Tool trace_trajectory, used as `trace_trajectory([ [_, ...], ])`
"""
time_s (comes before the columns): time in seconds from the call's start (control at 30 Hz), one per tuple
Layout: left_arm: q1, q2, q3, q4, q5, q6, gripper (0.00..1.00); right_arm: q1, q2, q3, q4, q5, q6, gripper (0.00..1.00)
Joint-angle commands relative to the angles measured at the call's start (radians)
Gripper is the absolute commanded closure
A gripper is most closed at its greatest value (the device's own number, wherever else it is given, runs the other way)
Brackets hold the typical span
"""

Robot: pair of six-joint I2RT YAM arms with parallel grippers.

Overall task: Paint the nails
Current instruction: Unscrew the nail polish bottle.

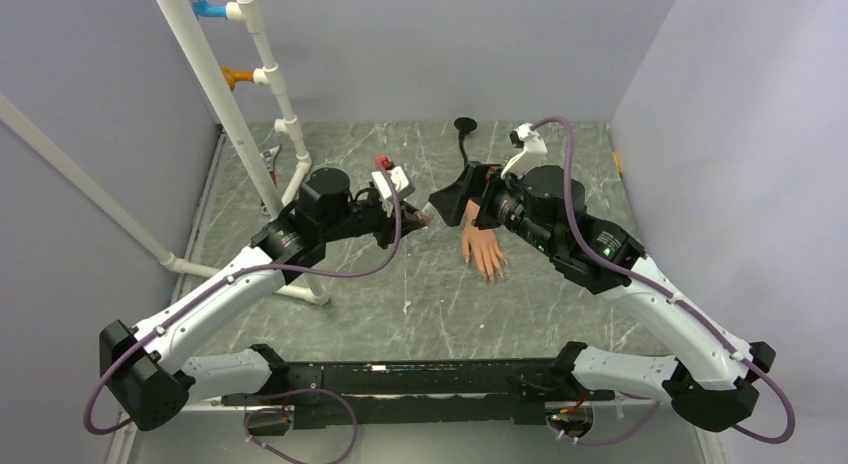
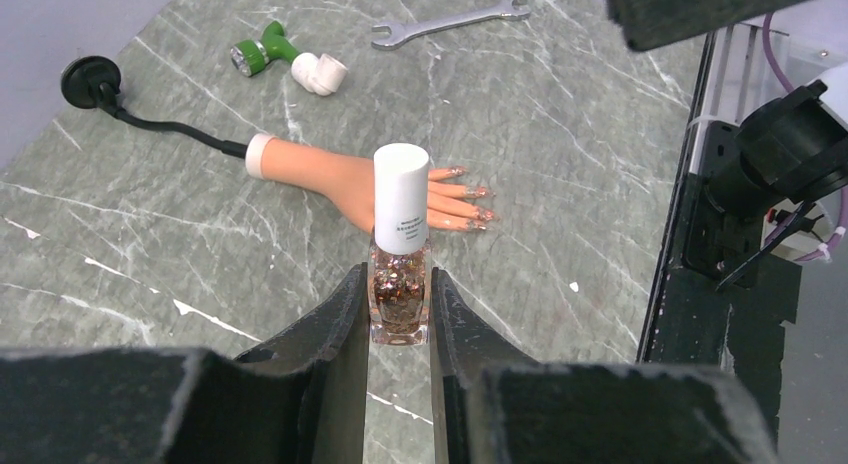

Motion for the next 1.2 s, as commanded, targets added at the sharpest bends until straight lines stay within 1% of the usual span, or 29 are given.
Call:
trace_trajectory([
  [0.0,-0.021,-0.043,0.003,0.004,-0.036,0.032,1.00,0.005,-0.004,0.035,0.060,-0.030,-0.048,0.00],
  [0.17,-0.035,-0.055,0.000,0.015,-0.047,0.019,1.00,0.005,-0.033,0.006,0.079,-0.080,-0.060,0.00],
  [0.33,-0.034,-0.064,0.004,0.043,0.035,-0.022,1.00,0.003,-0.028,0.049,0.026,-0.133,-0.117,0.00],
  [0.53,-0.033,-0.067,0.006,0.038,0.017,-0.018,1.00,0.003,-0.015,0.018,0.035,-0.227,-0.157,0.00],
  [0.73,-0.034,-0.072,0.006,0.036,-0.010,-0.014,1.00,-0.008,0.045,0.072,0.018,-0.243,-0.168,0.00],
  [0.9,-0.035,-0.083,0.003,0.039,-0.014,-0.013,1.00,-0.018,0.095,0.078,0.025,-0.245,-0.173,0.01],
  [1.03,-0.035,-0.087,-0.001,0.040,-0.026,-0.007,1.00,-0.034,0.134,0.088,0.012,-0.224,-0.165,0.07],
  [1.17,-0.039,-0.085,-0.003,0.037,-0.035,0.009,1.00,-0.060,0.147,0.092,0.012,-0.252,-0.150,0.20],
])
